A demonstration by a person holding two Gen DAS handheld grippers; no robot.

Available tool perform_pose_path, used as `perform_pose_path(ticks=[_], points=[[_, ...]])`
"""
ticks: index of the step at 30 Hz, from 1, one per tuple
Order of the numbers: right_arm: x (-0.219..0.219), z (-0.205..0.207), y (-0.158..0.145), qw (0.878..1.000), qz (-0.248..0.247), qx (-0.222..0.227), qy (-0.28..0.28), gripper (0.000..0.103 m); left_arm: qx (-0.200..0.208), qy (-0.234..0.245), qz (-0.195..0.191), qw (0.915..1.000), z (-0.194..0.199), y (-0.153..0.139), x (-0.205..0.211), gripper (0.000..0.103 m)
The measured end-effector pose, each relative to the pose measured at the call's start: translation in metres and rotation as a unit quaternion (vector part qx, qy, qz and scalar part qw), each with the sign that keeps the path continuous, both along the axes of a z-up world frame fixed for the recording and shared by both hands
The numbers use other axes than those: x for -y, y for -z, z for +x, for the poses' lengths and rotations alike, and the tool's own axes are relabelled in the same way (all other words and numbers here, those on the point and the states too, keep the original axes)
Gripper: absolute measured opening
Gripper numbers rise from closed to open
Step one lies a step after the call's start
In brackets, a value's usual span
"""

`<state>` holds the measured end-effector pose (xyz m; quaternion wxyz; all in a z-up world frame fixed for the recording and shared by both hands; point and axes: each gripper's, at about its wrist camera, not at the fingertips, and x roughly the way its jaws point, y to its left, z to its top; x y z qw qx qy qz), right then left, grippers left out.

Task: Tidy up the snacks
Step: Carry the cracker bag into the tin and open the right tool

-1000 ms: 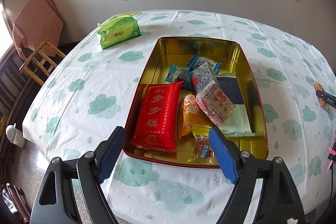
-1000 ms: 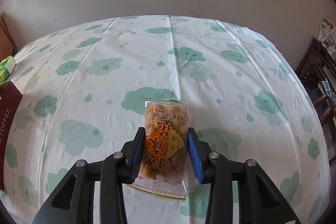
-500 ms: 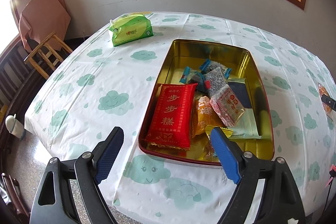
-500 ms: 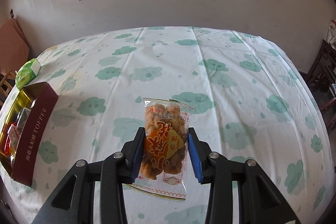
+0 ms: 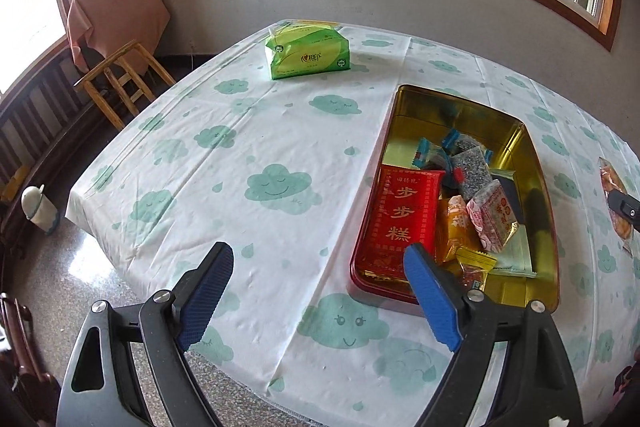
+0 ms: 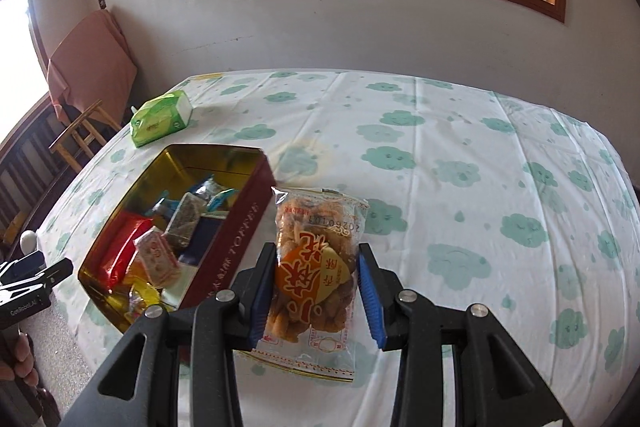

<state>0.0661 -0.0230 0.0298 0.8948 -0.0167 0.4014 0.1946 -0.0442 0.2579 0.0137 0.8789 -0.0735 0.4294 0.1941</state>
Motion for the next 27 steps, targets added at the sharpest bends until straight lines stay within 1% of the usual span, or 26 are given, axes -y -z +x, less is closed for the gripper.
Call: perform_pose_path(ticks=[7,11,14,23,27], points=[[-0.052,-0.01,0.004,0.999,0.002,-0.015,-0.042,0.04,-0.002,-0.011,-0.005,0.9999,-0.005,0.001,-0.011,0.088],[-0.076,-0.011,0.01,0.998,0.005,-0.034,-0.056,0.04,-0.006,-0.019,-0.009,0.9998,-0.007,0.003,-0.016,0.088],[-0.092,-0.011,0.013,0.997,-0.003,-0.034,-0.064,0.04,-0.008,-0.023,-0.008,0.9997,-0.009,0.004,-0.02,0.088],[-0.113,-0.002,0.024,0.997,0.003,-0.054,-0.059,0.04,-0.011,-0.036,-0.008,0.9993,-0.013,0.004,-0.029,0.088],[-0.12,-0.001,0.032,0.997,-0.002,-0.057,-0.054,0.04,-0.015,-0.039,-0.008,0.9991,-0.014,0.006,-0.031,0.088]])
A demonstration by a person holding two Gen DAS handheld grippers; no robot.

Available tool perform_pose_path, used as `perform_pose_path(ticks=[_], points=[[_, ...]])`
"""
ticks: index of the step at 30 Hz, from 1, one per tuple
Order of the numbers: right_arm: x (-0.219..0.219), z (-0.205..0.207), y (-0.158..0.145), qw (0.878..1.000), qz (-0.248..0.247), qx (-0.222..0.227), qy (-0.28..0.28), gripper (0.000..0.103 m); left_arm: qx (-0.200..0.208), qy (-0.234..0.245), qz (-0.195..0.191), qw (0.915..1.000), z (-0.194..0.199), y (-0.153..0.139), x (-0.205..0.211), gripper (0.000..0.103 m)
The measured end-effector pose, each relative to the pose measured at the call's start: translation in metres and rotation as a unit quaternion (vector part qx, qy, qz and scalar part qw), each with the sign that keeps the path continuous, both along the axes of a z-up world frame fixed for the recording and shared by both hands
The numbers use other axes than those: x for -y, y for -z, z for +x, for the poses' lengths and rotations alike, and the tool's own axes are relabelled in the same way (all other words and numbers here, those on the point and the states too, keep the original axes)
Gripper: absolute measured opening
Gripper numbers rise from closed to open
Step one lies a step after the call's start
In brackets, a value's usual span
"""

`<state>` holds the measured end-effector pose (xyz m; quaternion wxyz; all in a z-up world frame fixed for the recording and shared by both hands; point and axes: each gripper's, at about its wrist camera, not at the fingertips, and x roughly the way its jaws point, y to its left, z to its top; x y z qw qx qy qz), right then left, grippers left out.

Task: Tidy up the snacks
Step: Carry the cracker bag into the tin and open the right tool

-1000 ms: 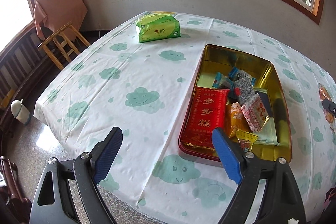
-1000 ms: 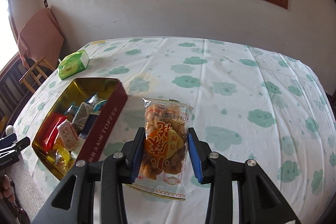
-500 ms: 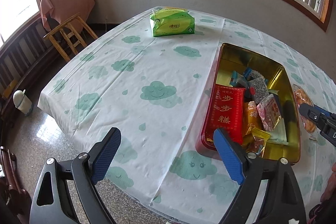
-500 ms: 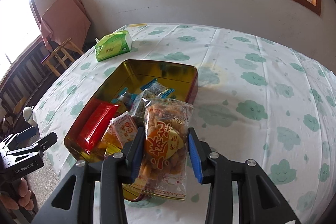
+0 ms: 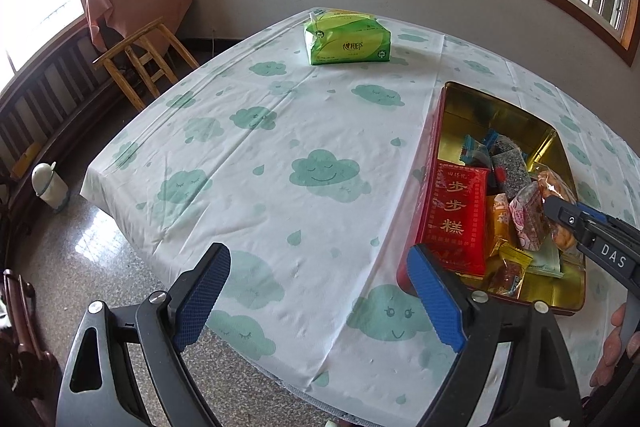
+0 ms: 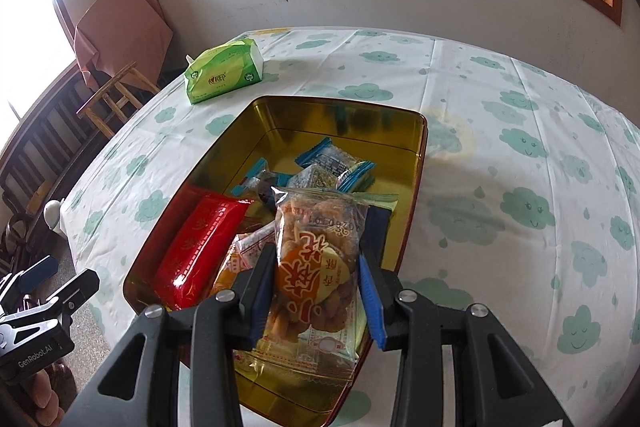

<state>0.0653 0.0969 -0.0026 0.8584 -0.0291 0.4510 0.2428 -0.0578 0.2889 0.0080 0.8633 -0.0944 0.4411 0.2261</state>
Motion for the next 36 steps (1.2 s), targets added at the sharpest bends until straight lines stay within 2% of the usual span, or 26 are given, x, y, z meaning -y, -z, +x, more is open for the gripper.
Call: perform_pose_path(ticks=[14,17,19,22,30,36], points=[[-0.006,-0.009,0.007,1.0,-0.012,0.017,0.004,0.043,-0.011,0.011,0.002,0.9999,0.001,0.002,0.009,0.089],[-0.006,-0.01,0.007,1.0,-0.018,0.022,0.003,0.046,-0.013,0.013,0.001,0.9998,0.002,0.002,0.012,0.089],[-0.008,-0.013,0.005,0.999,-0.033,0.034,0.002,0.056,-0.013,0.016,0.001,0.9998,0.002,0.002,0.014,0.089],[-0.01,-0.016,0.004,0.998,-0.043,0.042,-0.001,0.058,-0.013,0.018,0.003,0.9997,0.002,0.001,0.017,0.089],[-0.002,-0.031,-0.013,0.998,-0.018,0.061,-0.012,0.072,-0.012,0.024,0.008,0.9996,0.0,-0.004,0.025,0.089],[0.014,-0.051,-0.019,0.998,-0.011,0.064,-0.008,0.075,-0.014,0.031,0.011,0.9994,0.0,-0.006,0.034,0.089]])
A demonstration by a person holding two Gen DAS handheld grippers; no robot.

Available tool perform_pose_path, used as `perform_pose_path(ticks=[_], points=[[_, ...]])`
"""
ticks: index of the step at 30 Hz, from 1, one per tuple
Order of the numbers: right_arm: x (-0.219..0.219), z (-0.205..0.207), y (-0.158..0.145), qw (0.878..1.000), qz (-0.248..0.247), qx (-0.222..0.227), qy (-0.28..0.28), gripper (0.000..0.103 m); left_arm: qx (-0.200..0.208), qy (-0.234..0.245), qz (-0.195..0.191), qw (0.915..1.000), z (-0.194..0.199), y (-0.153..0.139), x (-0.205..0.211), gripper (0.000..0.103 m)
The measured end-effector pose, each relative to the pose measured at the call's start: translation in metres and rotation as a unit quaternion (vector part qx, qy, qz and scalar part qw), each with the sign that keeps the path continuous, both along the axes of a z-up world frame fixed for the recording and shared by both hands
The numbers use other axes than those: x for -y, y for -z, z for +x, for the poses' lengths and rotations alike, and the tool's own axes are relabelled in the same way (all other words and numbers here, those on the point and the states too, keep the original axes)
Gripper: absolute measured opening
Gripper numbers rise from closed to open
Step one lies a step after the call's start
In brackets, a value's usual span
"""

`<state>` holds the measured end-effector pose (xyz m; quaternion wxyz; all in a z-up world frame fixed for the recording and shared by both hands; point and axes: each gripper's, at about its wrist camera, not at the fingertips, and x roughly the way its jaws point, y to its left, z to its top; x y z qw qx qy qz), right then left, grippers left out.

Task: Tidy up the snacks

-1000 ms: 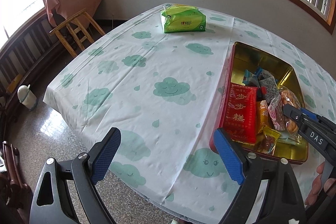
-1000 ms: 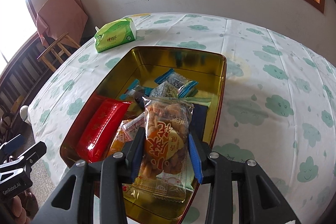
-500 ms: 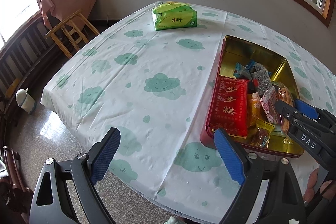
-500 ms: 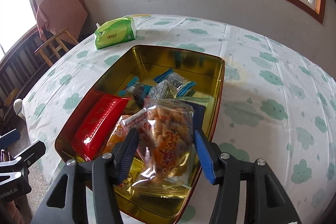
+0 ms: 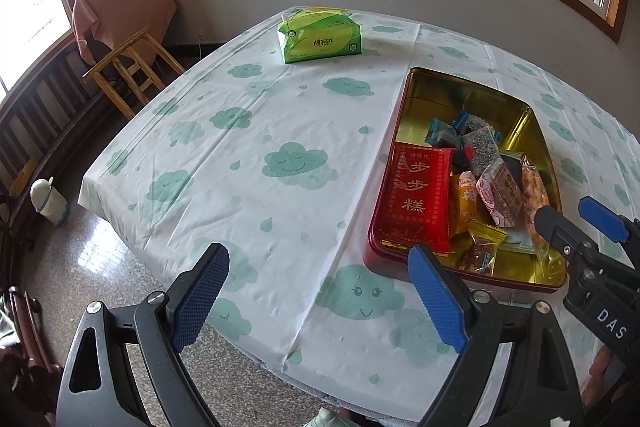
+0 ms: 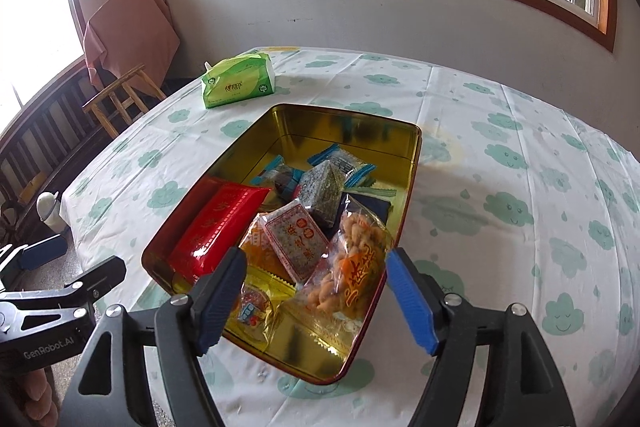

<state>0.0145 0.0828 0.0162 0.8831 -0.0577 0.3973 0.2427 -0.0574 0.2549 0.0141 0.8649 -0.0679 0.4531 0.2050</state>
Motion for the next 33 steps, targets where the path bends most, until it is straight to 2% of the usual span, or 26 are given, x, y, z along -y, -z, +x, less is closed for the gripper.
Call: perform_pose_path(ticks=[12,22,33], points=[[0.023,-0.035,-0.01,0.999,-0.024,0.044,-0.001,0.079,0.001,0.027,0.008,0.9996,0.0,-0.002,0.027,0.089],[0.035,-0.038,0.003,0.999,-0.031,0.022,0.003,0.079,-0.008,0.046,0.016,0.9988,0.002,0.001,0.044,0.09],[0.039,-0.036,0.005,0.999,-0.031,0.014,0.005,0.079,-0.004,0.055,0.032,0.998,0.002,-0.004,0.055,0.09]])
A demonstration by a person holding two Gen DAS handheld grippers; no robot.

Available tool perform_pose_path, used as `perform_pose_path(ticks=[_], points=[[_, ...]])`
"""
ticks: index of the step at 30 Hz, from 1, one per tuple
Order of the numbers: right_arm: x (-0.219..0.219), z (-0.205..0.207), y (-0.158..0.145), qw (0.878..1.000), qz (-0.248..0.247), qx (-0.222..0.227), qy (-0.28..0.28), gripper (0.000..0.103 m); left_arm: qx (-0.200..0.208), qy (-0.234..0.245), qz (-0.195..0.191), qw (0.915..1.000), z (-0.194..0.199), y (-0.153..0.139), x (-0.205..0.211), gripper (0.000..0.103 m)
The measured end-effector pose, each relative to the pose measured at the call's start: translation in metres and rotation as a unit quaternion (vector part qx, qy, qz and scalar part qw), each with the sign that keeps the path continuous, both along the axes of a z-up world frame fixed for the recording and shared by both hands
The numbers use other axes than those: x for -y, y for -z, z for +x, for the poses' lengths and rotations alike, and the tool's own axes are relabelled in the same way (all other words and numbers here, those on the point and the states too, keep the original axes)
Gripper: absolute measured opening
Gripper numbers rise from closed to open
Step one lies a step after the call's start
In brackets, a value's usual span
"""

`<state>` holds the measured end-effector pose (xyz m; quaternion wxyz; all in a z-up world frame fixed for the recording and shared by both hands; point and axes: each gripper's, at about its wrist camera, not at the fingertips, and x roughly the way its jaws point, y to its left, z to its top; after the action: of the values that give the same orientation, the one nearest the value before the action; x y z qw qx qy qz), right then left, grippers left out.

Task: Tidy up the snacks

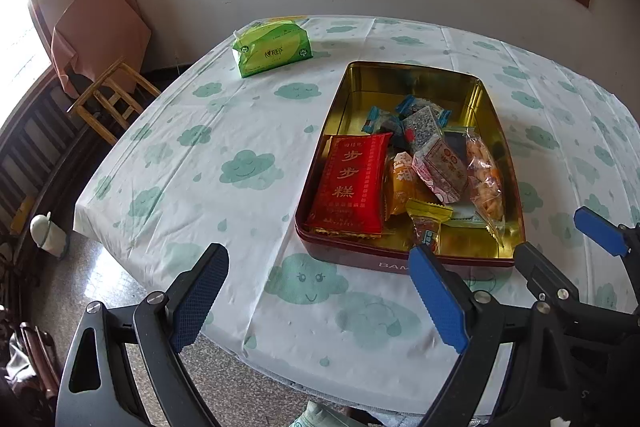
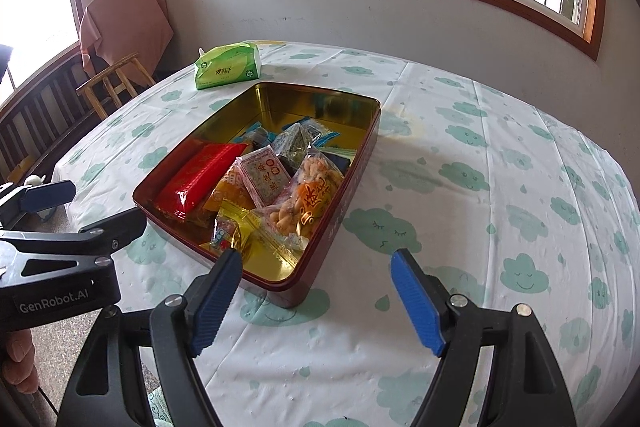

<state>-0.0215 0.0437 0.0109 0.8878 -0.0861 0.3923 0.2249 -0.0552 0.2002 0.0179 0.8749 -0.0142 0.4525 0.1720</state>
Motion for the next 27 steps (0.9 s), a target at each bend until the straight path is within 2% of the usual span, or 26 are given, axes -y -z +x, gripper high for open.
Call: perform_pose_path(ticks=[27], points=[[0.002,0.0029,0.0048,1.0,-0.005,-0.01,0.004,0.079,0.0,0.001,0.003,1.0,0.0031,-0.001,0.0047,0.09]])
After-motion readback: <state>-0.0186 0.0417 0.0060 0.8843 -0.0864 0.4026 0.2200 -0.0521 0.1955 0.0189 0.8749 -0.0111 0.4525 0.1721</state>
